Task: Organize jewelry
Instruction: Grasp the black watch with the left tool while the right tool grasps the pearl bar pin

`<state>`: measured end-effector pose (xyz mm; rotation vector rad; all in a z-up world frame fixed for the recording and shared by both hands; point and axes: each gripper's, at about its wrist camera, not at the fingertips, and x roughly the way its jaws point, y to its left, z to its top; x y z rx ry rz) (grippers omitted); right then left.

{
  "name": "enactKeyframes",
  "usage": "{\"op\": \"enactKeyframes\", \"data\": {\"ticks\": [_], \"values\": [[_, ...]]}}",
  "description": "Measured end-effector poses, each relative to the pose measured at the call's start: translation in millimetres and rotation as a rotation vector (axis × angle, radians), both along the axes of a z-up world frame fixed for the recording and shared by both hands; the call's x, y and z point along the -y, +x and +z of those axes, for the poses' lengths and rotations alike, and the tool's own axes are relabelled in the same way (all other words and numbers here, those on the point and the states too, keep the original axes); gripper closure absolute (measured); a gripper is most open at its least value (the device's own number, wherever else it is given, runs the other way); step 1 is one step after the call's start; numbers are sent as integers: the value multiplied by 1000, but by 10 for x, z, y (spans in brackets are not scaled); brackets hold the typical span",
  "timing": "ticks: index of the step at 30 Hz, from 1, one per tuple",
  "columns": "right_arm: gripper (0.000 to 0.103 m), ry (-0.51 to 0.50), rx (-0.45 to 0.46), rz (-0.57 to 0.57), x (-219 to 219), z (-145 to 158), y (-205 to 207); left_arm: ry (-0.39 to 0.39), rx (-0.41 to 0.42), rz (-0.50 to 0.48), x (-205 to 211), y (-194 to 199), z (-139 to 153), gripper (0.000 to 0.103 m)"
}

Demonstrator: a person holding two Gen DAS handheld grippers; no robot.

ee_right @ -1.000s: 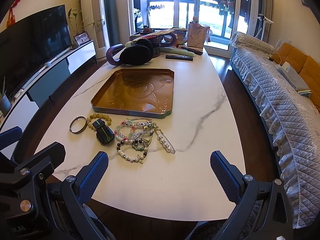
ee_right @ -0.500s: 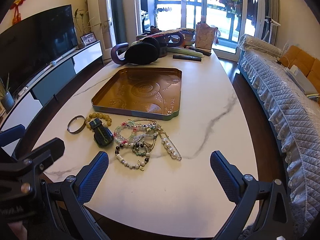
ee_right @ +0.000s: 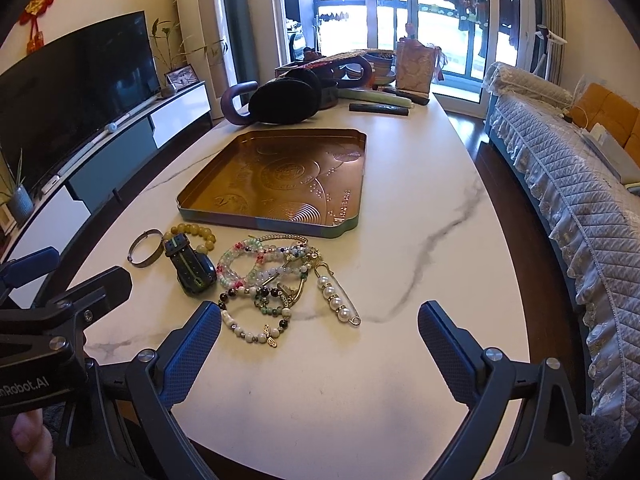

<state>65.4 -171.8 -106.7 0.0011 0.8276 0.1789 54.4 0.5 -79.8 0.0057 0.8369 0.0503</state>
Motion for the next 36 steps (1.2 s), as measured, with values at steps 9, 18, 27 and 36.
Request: {"op": "enactKeyframes", "data": {"ticks": [9, 18, 27, 36], "values": [[5, 9, 5, 172, -4, -132, 113, -166, -61, -146, -163, 171, -270, 1], [24, 58, -28, 317, 107, -225, 417, -225, -72, -182, -228, 288, -455, 5], [84, 17, -158, 315, 199, -602, 575, -227, -122, -229, -144, 524, -599, 27], [89, -27, -127, 306, 178, -655, 559, -252, -166, -186, -179, 681, -731, 85]]}}
